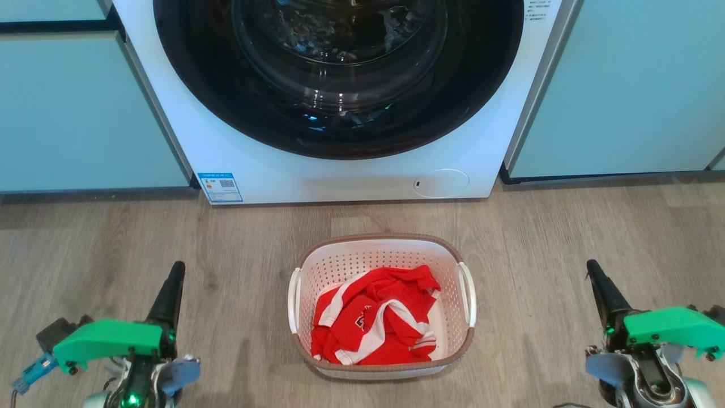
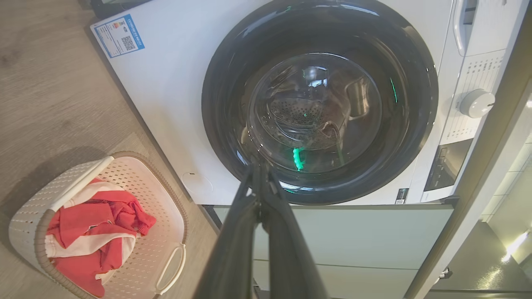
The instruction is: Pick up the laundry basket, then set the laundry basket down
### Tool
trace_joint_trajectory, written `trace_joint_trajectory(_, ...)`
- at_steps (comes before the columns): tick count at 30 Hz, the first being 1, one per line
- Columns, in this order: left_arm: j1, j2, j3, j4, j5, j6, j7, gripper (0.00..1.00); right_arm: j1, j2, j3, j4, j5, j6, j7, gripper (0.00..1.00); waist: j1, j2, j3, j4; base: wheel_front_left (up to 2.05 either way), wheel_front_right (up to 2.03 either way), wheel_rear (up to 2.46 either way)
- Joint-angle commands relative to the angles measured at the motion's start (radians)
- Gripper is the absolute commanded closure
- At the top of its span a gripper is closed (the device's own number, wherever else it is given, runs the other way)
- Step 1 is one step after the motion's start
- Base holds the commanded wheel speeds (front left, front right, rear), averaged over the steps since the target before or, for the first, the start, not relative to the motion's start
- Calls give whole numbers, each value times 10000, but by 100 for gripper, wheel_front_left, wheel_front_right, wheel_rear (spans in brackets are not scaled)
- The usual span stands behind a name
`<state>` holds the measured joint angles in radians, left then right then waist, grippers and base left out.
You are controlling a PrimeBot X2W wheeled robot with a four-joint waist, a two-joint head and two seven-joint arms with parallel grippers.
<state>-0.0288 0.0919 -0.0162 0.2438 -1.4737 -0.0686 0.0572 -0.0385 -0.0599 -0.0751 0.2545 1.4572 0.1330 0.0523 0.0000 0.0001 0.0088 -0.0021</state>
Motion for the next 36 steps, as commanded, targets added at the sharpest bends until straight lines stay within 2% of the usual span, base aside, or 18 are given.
trace_joint_trajectory(1, -644, 31, 457, -240, -224, -131, 65, 100, -599, -152, 101, -276, 257, -18, 80, 100, 0, -1, -3, 2, 0, 0, 0)
trace_joint_trajectory(14, -771, -236, 1051, 5, -1556, -621, 360, 100, -665, -142, -57, -118, 1789, -23, 344, 100, 0, -1, -56, 21, 0, 0, 0)
trace_joint_trajectory(36, -776, -279, 1112, 7, -1505, -621, 409, 100, -671, -87, -134, -112, 1725, -23, 406, 100, 0, -1, -57, 21, 0, 0, 0)
